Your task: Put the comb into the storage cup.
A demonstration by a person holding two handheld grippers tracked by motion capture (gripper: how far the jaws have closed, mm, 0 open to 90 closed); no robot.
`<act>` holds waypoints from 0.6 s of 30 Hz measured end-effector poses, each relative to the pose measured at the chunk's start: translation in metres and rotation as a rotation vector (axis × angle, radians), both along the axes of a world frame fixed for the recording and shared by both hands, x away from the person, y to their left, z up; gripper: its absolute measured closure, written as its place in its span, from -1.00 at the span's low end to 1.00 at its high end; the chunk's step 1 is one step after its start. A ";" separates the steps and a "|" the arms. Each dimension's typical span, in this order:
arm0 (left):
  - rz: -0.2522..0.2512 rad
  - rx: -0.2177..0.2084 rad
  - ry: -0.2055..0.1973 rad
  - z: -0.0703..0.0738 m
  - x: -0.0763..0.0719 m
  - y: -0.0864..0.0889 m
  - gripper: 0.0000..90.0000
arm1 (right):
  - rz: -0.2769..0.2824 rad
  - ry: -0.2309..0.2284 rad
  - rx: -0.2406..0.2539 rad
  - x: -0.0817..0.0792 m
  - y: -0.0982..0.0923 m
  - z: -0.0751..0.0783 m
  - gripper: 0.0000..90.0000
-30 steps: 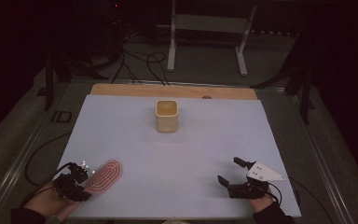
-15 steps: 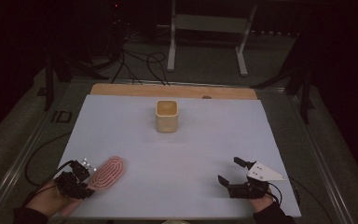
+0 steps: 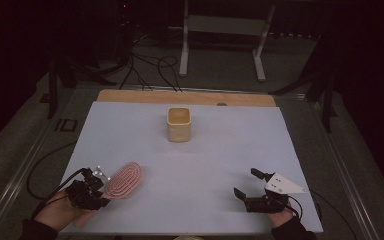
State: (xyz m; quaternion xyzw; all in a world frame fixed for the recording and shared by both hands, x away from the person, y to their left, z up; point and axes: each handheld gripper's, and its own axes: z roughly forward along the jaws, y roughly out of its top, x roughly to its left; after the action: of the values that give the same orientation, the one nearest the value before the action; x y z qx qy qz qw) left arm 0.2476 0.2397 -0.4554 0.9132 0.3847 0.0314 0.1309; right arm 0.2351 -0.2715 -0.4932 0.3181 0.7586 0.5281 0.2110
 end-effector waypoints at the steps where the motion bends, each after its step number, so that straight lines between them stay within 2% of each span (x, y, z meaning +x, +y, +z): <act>1: 0.006 -0.004 -0.007 0.001 0.001 -0.002 0.58 | 0.000 0.000 0.000 0.000 0.000 0.000 -0.81; 14: -0.038 -0.062 -0.051 0.008 0.010 -0.023 0.58 | 0.002 -0.003 -0.001 0.000 -0.001 0.000 -0.81; 18: -0.037 -0.087 -0.069 0.011 0.013 -0.029 0.58 | 0.001 -0.002 0.001 0.000 -0.001 0.000 -0.81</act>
State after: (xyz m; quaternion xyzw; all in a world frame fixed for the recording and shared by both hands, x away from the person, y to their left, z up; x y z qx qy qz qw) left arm 0.2604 0.2109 -0.4441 0.9120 0.3641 0.0436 0.1839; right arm 0.2352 -0.2726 -0.4930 0.3173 0.7583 0.5288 0.2113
